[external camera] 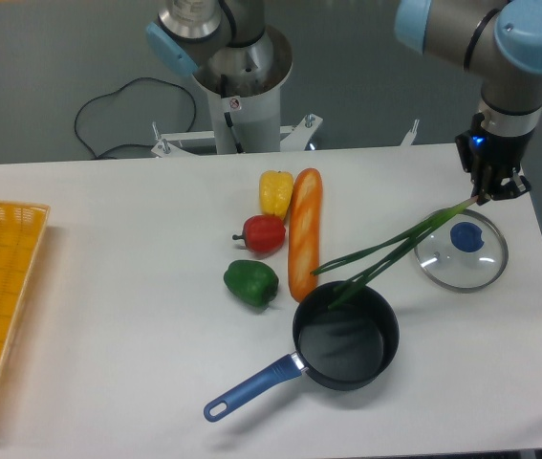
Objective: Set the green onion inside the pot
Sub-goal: 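Hold the green onions and lower the gripper toward the glass lid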
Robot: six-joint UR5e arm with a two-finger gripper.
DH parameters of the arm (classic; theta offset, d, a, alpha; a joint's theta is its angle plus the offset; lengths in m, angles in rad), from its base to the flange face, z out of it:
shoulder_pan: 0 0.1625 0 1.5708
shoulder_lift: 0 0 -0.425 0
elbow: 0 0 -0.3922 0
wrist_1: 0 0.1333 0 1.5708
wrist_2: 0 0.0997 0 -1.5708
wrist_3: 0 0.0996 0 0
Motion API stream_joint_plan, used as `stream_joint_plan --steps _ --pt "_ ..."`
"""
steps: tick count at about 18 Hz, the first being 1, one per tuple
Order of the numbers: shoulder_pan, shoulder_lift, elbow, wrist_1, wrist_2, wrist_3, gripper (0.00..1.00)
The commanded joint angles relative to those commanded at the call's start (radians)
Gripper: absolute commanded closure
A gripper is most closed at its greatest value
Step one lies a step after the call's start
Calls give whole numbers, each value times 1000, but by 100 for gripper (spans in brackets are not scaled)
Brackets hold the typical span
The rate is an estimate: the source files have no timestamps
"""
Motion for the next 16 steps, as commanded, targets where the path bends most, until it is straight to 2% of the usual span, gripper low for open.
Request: stream_joint_plan --steps 10,16 --pt "-5 -3 8 2 17 -51 91" --pt "-12 -21 31 49 46 -78 91"
